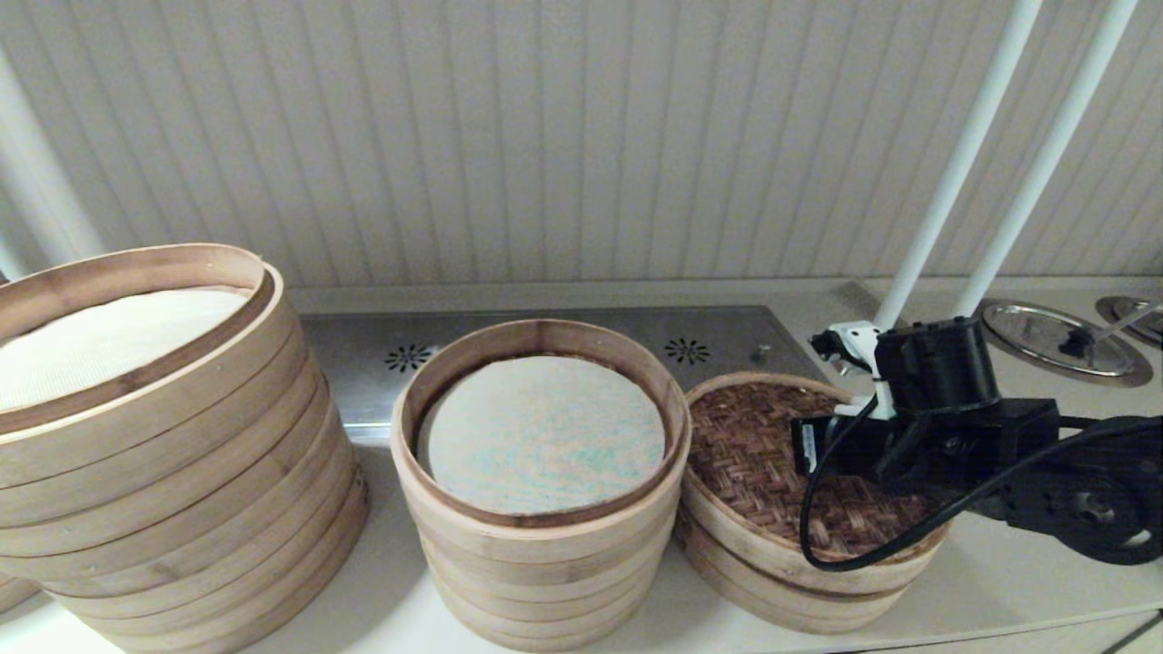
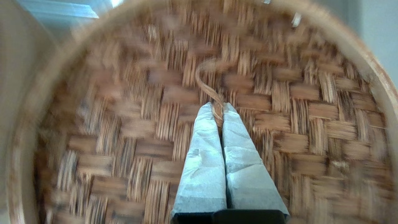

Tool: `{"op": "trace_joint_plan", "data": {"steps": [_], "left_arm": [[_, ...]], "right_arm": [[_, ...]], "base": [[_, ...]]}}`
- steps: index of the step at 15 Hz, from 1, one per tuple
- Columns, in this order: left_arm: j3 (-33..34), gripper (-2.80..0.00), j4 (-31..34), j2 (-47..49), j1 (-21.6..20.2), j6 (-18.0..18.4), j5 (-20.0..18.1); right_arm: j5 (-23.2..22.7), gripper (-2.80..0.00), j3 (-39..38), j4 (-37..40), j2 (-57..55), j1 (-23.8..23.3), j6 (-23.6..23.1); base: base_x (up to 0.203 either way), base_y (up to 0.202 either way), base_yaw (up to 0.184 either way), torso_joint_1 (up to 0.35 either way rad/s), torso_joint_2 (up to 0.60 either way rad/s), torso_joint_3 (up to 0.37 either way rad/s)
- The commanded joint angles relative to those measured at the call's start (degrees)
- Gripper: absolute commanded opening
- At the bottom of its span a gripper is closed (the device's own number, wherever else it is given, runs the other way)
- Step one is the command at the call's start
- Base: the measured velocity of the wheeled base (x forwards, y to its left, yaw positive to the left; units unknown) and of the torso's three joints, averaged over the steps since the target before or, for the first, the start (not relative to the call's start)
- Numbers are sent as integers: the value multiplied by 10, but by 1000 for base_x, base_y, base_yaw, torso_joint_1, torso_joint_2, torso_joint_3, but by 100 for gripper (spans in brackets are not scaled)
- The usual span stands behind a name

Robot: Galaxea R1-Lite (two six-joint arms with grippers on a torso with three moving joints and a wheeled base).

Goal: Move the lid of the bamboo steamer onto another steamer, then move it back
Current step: Pick up the steamer, then put the steamer

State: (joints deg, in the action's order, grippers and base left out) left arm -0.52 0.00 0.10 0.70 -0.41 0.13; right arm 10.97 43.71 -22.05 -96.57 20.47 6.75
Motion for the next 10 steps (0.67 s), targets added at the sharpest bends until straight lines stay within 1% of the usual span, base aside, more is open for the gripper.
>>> {"op": "trace_joint_plan", "data": {"steps": [1,2,4,10], "left_arm": [[0,-280,1,0,0,0,0],[0,-280,0,0,0,0,0],[0,-280,0,0,0,0,0],[0,-280,0,0,0,0,0]], "right_arm": [[2,-280,9,-1,32,-1,-1],[2,-280,12,-2,34,-2,-1],[2,-280,22,1,49,-19,-3],[2,-280,35,3,80,-32,-3]], "base": [[0,0,0,0,0,0],[0,0,0,0,0,0],[0,0,0,0,0,0],[0,0,0,0,0,0]]}}
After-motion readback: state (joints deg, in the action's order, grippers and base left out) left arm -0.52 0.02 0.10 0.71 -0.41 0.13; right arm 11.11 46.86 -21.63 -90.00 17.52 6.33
